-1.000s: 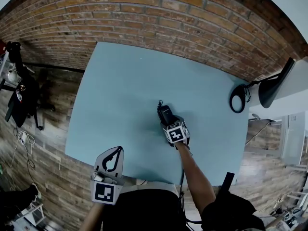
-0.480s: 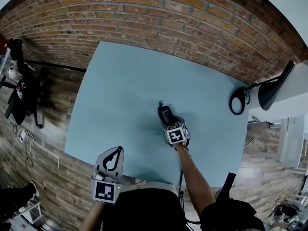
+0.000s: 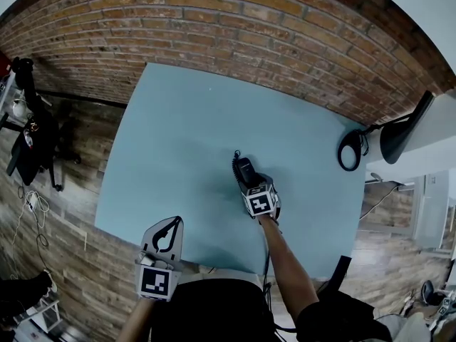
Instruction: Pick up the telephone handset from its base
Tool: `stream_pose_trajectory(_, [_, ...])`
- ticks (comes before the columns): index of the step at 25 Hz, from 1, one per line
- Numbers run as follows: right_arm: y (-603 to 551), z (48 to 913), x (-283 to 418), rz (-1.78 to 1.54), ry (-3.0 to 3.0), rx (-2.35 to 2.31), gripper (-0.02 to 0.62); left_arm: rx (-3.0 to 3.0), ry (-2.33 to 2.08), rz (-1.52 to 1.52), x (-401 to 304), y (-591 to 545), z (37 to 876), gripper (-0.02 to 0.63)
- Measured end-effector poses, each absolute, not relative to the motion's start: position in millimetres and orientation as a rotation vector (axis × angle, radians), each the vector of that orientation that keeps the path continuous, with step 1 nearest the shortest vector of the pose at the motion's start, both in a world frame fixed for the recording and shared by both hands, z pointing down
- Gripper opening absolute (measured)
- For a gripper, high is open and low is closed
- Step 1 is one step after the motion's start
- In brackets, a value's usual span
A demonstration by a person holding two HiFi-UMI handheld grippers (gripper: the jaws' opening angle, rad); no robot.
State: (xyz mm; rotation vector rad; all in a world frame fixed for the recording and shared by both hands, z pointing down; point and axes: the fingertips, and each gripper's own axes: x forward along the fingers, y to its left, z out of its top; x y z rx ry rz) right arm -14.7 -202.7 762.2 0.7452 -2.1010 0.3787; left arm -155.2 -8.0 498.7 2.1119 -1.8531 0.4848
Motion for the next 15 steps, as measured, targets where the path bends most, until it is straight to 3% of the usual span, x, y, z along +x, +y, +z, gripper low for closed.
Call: stream_pose_trajectory(15, [-203.5,732.6,-11.8,0.338,-2.136,0.774,0.250,2.131,-1.826,0.468,-149.3,-14.2,499.0,0.014])
